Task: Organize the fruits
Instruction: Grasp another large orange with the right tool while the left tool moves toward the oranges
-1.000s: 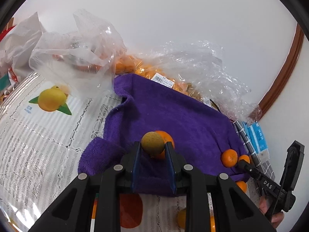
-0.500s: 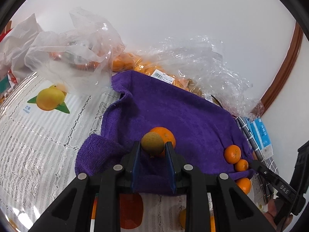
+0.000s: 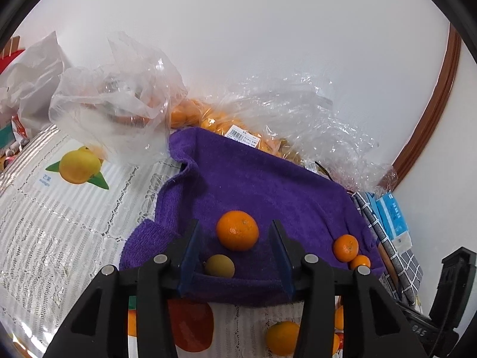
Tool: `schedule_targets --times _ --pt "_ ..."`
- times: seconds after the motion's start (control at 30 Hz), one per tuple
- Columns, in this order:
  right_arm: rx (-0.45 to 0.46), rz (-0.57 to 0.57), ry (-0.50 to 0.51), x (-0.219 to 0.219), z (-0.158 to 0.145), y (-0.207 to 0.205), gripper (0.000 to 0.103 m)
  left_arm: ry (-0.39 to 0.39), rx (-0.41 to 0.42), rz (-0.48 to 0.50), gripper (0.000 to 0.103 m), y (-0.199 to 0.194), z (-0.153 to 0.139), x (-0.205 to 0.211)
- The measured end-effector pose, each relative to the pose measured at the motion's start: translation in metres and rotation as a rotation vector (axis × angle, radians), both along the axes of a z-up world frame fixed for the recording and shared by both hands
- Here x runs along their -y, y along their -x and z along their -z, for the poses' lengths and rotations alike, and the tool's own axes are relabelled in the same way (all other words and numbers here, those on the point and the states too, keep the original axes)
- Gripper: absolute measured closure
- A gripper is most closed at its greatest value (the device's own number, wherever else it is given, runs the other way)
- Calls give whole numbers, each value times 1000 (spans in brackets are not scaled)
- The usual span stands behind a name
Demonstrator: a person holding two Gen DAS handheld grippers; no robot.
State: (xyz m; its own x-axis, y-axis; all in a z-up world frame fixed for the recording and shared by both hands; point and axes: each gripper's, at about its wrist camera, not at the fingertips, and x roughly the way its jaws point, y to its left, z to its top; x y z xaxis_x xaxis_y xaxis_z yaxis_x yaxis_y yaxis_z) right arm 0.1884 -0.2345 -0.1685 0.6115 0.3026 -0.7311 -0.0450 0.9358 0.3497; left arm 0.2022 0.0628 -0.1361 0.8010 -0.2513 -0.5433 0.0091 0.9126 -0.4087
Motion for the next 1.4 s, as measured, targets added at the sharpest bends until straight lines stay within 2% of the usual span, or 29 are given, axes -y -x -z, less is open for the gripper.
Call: schedule_targets --times 0.1,0.17,0.2,0.33,0.43,0.5,0.6,0.7,0.83,1.0,1.13,1.27,1.33,1.4 --pt "-24 2 8 -2 6 -4 41 11 1 0 59 0 -1 -2" --pt "-39 1 12 -4 11 -7 49 21 -1 0 59 0 -1 -4" --pt "-45 -8 14 -5 12 -7 60 26 -1 1 59 0 -1 -4" --pt "-24 26 21 1 3 2 60 42 -1 -7 58 1 -2 -10" --pt "24 88 86 15 -10 26 60 56 -11 -10 59 0 -1 -13" --pt "27 115 126 23 -13 39 60 78 -16 -3 58 -1 -2 -14" --pt "4 114 121 31 -9 57 60 87 -10 8 58 0 -3 -12" --pt "-24 105 131 28 2 65 60 38 8 10 58 6 -5 -5" --pt "-11 104 143 26 6 70 59 -27 14 38 58 18 -12 2" --pt "7 91 159 22 6 70 60 -45 4 98 58 48 -10 12" --pt "45 76 193 14 0 74 60 -88 -42 209 58 61 2 38" --pt "66 76 170 18 -3 78 60 -158 -64 221 58 62 12 56" --pt "75 94 146 23 -4 81 60 -164 -102 221 58 56 17 61" --pt "81 110 136 27 -5 82 60 -138 -128 250 58 50 19 62"
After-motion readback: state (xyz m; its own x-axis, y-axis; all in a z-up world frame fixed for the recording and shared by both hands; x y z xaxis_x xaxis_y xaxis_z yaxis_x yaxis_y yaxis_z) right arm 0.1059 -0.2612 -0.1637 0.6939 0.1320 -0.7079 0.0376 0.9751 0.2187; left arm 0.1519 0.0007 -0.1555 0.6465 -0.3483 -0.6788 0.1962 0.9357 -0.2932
